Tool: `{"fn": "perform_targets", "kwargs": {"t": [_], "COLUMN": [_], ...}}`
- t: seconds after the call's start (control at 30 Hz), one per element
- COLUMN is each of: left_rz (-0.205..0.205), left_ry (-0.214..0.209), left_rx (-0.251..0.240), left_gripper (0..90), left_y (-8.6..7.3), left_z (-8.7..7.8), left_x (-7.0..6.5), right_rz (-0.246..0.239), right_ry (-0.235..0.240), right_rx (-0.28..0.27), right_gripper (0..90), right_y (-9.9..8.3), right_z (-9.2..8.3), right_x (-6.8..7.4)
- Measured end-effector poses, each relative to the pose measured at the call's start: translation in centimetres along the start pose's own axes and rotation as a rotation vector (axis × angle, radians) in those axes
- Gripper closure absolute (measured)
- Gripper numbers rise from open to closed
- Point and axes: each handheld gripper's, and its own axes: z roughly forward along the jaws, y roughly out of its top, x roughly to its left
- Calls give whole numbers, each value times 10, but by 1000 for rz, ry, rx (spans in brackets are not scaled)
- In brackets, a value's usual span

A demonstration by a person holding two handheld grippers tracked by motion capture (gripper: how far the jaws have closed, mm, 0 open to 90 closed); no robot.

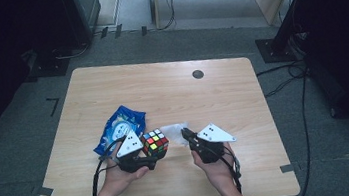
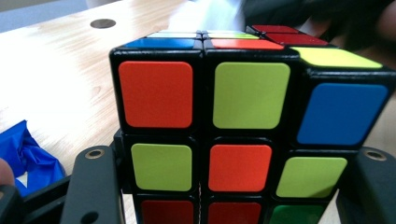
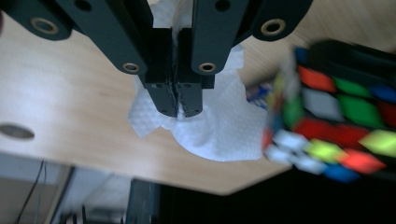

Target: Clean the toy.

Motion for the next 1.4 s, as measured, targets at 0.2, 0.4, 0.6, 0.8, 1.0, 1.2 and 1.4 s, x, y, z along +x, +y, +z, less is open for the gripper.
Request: {"fn": "perform_targets", "kwargs": {"t": [0.2,0.4,0.6,0.8,1.0,1.2,1.4], "left_rz": [28,74,121,87,60,93,84], "left_ry": [10,16,26,17,21,6,4], "left_rx": [25,38,45,14,13,28,22], "left_gripper": [337,338,338,339,340,340,340], "left_y": [-1,0,2,4,3,3,3], "left_z": [6,10,11,6,3,8,5], "left_x": [-6,-17,-25,-20,-12,-21,-18], "right_rz": [-47,-116,-144,-102,-33,-153,-134], "right_ry": [127,197,165,36,39,148,101], "right_rx": [-142,-96,-63,-9,-39,-109,-79], "right_gripper": [884,884,883,883,883,882,882], "right_y": [22,22,16,7,2,12,7], "right_z": [-25,-18,-8,1,-6,-15,-7], "right_x": [26,51,56,32,18,51,43]}}
